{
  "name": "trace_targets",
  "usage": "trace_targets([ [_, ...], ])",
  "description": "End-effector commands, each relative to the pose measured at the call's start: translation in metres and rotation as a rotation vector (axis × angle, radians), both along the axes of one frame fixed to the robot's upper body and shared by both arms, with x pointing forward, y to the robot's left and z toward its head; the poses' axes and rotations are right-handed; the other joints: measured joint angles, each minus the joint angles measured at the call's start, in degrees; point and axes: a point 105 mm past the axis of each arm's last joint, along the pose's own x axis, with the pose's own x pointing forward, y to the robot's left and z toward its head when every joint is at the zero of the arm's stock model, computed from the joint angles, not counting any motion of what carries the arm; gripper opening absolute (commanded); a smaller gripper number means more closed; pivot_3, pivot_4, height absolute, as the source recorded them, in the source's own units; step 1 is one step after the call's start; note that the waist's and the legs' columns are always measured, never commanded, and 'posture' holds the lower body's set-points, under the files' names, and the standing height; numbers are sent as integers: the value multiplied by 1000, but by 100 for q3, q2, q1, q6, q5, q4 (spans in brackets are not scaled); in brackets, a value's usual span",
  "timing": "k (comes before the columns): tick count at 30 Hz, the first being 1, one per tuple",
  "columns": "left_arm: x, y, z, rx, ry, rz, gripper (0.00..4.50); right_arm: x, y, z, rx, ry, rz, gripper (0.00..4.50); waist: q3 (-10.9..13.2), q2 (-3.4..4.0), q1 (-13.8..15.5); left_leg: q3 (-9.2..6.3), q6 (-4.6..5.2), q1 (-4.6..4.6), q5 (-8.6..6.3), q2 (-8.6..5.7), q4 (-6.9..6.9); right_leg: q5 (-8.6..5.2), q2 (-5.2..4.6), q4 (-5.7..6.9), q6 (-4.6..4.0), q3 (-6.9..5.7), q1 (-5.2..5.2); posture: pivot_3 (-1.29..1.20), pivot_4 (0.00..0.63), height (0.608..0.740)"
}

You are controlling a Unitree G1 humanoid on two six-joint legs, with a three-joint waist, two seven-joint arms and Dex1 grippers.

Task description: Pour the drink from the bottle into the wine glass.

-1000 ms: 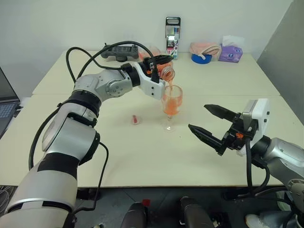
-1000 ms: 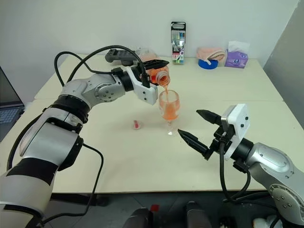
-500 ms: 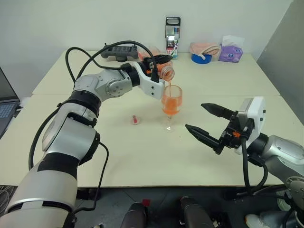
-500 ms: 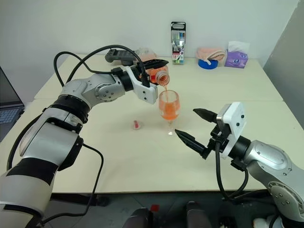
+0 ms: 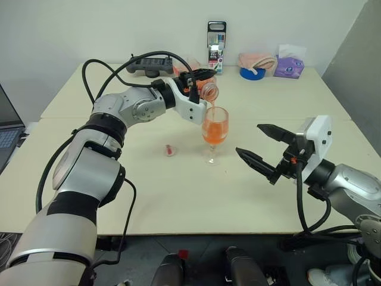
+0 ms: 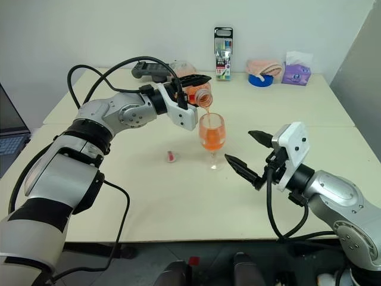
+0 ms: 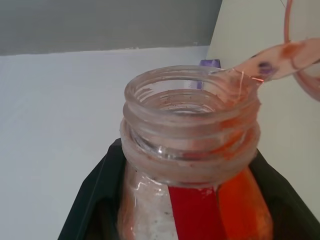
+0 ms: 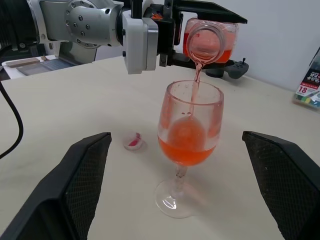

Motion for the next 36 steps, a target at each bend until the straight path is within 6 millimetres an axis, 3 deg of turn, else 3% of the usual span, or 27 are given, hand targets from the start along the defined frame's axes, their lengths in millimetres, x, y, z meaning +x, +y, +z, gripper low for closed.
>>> trace_targets([
  [1, -2, 2, 26, -123, 6, -15, 2146, 0, 1, 10, -4, -51, -4, 4500, 0, 0, 0, 0, 0, 0, 0, 0, 0, 0, 0, 0, 0, -1, 0, 0, 150, 740],
  [5, -3, 3, 37, -290, 139, -50, 2146, 2, 2, 15, -5, -66, 6, 4500, 0, 0, 0, 0, 0, 0, 0, 0, 1, 0, 0, 1, -1, -2, 0, 0, 150, 740],
  [13, -5, 22, 40, -533, 448, -142, 2146, 14, 5, 35, -6, -116, 20, 4500, 0, 1, -34, 1, 1, 8, 0, 3, 2, 12, 2, 16, -22, 0, -1, 0, 150, 740],
  [21, 14, 85, 46, -917, 656, -13, 2146, 42, 12, 54, -24, -101, 9, 4500, 0, 1, -56, -5, 1, 7, 0, 4, 3, 16, 3, 19, -28, -3, -3, 0, 150, 740],
  [25, 22, 165, 22, -1197, 702, 269, 2146, 28, 41, 61, -180, -127, 163, 4500, 1, 5, -142, -5, 1, 7, 0, 6, 0, 17, 3, 27, -30, 0, -13, 0, 150, 740],
  [28, 14, 200, -8, -1309, 733, 394, 2146, 35, 56, 63, -229, -126, 180, 4500, -1, 9, -180, -10, 2, 13, 0, 11, -4, 17, 4, 28, -29, -5, -13, 0, 150, 740],
  [31, 7, 212, -28, -1351, 733, 466, 2146, 37, 70, 68, -230, -141, 228, 4500, -1, 9, -142, -19, 1, 9, 0, 11, 0, 18, 4, 29, -30, -12, -13, 0, 150, 740],
  [36, -1, 214, -55, -1420, 761, 478, 2146, 47, 88, 67, -244, -153, 259, 4500, -2, 7, 15, -21, -2, -5, 1, 1, 9, 19, -7, 22, -33, -15, -15, 0, 150, 740],
])
